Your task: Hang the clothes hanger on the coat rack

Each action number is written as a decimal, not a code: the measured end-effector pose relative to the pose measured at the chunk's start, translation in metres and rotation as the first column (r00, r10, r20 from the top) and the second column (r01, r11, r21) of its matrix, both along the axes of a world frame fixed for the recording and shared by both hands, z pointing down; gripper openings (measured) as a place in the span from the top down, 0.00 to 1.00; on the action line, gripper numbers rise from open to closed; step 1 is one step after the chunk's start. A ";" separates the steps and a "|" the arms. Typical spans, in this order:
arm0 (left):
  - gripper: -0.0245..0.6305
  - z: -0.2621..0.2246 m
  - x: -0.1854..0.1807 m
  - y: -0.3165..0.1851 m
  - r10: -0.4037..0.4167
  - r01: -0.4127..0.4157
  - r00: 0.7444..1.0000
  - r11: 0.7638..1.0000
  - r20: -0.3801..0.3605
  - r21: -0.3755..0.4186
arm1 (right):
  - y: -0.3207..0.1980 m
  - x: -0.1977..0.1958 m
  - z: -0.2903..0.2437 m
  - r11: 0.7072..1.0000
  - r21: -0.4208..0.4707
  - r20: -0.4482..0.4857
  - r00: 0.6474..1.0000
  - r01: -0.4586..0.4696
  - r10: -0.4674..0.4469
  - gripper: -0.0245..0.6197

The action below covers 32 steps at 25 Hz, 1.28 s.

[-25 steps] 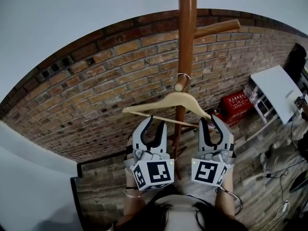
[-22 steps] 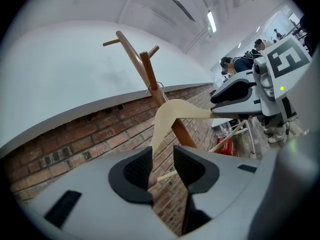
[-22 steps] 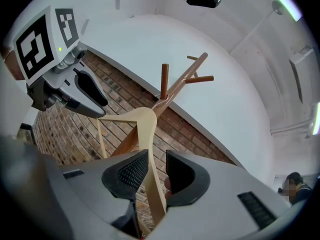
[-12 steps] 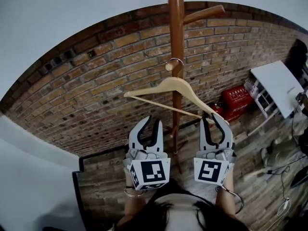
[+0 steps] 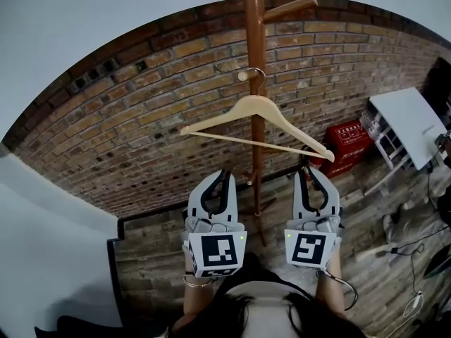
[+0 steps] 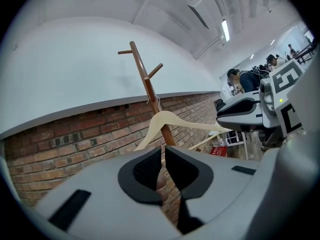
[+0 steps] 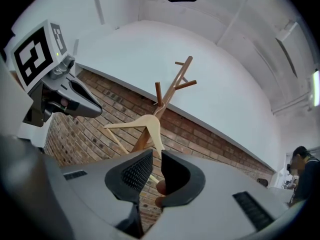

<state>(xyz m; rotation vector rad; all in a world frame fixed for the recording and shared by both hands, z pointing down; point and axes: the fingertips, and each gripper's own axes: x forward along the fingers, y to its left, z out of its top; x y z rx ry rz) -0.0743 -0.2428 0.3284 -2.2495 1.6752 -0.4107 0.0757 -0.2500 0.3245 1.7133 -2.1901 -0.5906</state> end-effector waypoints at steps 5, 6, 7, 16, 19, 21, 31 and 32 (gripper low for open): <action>0.93 -0.012 0.011 0.018 0.011 -0.011 1.000 1.000 -0.002 0.015 | 0.014 0.005 0.002 0.999 -0.025 0.063 0.997 0.041 -0.040 0.87; 0.93 -0.013 0.013 0.021 0.013 -0.013 1.000 1.000 -0.009 0.015 | 0.017 0.006 0.002 0.998 -0.028 0.077 0.996 0.048 -0.046 0.87; 0.94 -0.014 0.015 0.025 0.014 -0.014 1.000 1.000 -0.020 0.014 | 0.020 0.008 0.002 0.998 -0.029 0.094 0.994 0.056 -0.053 0.88; 0.95 -0.009 0.031 0.060 0.011 -0.012 0.992 1.000 -0.123 -0.002 | 0.050 0.019 0.010 0.990 -0.069 0.187 0.976 0.125 -0.110 0.89; 0.95 -0.006 0.036 0.073 0.010 -0.011 0.990 1.000 -0.137 -0.008 | 0.060 0.022 0.013 0.986 -0.070 0.243 0.961 0.152 -0.131 0.90; 0.95 -0.004 0.038 0.081 0.006 -0.007 0.992 1.000 -0.128 -0.011 | 0.066 0.024 0.014 0.985 -0.068 0.268 0.954 0.160 -0.136 0.90; 0.95 -0.013 0.051 0.102 0.018 -0.017 0.995 1.000 -0.097 0.009 | 0.085 0.030 0.012 0.982 -0.081 0.319 0.938 0.170 -0.136 0.91; 0.95 -0.013 0.052 0.103 0.022 -0.021 0.995 1.000 -0.099 0.011 | 0.087 0.030 0.011 0.983 -0.080 0.321 0.938 0.167 -0.134 0.91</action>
